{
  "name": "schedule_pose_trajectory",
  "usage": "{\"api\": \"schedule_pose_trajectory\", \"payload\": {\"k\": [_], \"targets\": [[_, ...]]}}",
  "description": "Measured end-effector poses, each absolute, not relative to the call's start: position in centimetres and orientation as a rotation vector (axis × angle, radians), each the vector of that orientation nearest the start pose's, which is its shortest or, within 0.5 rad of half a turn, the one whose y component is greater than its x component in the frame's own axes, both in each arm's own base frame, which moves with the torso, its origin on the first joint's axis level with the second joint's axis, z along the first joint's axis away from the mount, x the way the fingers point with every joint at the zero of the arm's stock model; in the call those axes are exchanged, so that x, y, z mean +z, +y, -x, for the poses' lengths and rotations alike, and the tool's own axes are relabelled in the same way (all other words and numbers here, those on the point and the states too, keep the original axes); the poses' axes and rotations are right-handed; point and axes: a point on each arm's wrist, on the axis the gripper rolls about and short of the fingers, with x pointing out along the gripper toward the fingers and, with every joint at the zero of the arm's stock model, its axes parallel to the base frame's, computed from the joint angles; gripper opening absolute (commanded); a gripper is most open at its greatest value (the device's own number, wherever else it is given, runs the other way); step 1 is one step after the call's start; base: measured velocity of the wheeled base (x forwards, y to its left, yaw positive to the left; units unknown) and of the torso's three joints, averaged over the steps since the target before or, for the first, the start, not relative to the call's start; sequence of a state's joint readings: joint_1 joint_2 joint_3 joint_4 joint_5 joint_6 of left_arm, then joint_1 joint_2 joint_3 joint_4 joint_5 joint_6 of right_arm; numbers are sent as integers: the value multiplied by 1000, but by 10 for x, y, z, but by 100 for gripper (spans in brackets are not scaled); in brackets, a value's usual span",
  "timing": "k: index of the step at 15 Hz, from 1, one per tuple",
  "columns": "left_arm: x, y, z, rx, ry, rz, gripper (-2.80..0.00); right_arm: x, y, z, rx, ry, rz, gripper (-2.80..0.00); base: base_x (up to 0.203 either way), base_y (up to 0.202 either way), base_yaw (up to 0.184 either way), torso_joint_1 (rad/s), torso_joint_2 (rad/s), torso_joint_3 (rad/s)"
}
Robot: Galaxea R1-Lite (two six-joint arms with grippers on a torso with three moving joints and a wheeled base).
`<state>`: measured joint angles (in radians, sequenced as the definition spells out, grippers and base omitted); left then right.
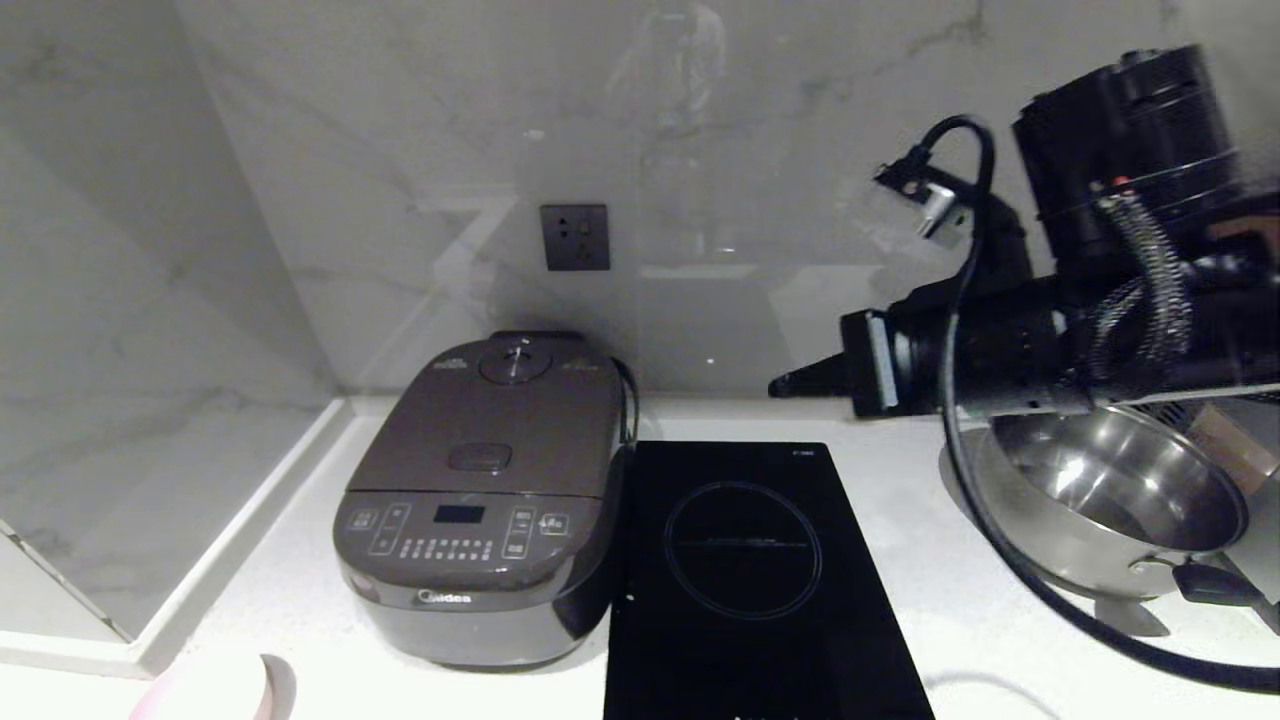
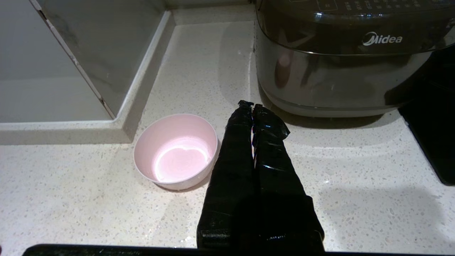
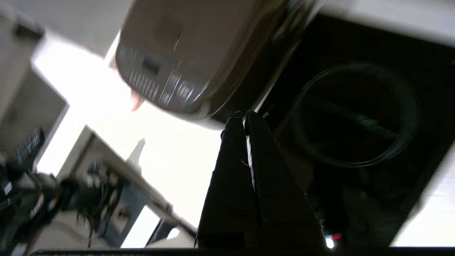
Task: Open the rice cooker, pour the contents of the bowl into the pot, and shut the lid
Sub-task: Press the start button
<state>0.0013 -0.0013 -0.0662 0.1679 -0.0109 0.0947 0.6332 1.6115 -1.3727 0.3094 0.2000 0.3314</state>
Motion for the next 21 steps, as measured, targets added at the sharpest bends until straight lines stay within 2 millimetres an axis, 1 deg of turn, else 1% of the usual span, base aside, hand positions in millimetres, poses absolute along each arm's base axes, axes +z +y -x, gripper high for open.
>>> {"api": "schedule_pose_trajectory", "payload": {"k": [2,4,6,9,11,13,14,15,17,21], "targets": [[76,0,29,-14,100,-93,-280,263,198,-237,741,738,-154,-280,0,0,0,0,0,0],[76,0,29,-13,100,-91,-280,252,219,-246,766,770,-134,-280,0,0,0,0,0,0],[76,0,29,-14,100,-91,-280,249,235,-255,786,767,-130,-280,0,0,0,0,0,0],[76,0,29,-14,100,-91,-280,257,253,-269,809,738,-133,-280,0,0,0,0,0,0],[76,0,29,-14,100,-91,-280,256,271,-269,836,766,-114,-280,0,0,0,0,0,0],[76,0,29,-14,100,-89,-280,248,293,-262,881,788,-92,-280,0,0,0,0,0,0],[76,0,29,-14,100,-87,-280,243,302,-258,895,802,-82,-280,0,0,0,0,0,0],[76,0,29,-12,100,-85,-280,237,309,-255,902,821,-77,-280,0,0,0,0,0,0],[76,0,29,-12,100,-83,-280,228,315,-255,902,849,-73,-280,0,0,0,0,0,0],[76,0,29,-9,100,-77,-280,209,319,-263,879,893,-55,-280,0,0,0,0,0,0]]}}
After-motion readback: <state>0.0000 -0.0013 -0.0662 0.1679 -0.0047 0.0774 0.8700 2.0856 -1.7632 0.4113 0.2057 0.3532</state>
